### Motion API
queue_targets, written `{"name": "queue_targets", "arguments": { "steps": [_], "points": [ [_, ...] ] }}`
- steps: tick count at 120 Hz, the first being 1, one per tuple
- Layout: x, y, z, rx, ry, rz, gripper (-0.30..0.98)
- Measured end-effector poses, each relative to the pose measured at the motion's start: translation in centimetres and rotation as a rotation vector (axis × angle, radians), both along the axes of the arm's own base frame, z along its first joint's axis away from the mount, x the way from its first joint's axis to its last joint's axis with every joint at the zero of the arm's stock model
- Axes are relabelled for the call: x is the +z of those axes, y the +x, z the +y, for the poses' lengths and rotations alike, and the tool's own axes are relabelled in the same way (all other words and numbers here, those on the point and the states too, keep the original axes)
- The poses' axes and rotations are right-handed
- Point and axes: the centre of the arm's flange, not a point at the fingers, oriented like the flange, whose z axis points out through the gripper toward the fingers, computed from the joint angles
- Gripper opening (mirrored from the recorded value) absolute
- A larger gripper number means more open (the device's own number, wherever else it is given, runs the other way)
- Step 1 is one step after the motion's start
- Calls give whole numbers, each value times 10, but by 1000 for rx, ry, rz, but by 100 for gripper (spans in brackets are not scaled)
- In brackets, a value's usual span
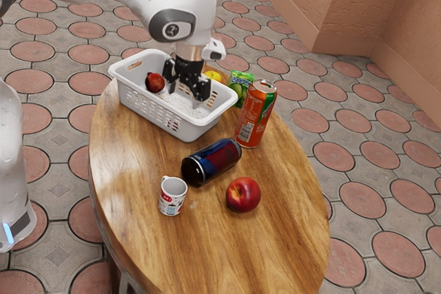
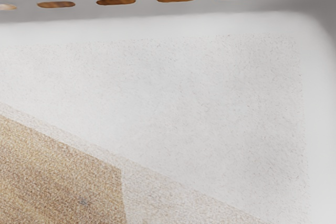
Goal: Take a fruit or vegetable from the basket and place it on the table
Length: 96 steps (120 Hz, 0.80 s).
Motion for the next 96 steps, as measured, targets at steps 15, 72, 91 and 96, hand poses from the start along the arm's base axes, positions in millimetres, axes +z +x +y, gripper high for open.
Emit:
{"name": "queue_targets", "arguments": {
  "steps": [15,72,91,96],
  "points": [
    [-8,-1,-2,8,-8,9,69],
    [-23,-4,-10,41,-41,24,69],
    [-26,-4,-20,33,-46,32,69],
    [-28,-4,-21,31,-47,36,69]
  ]
}}
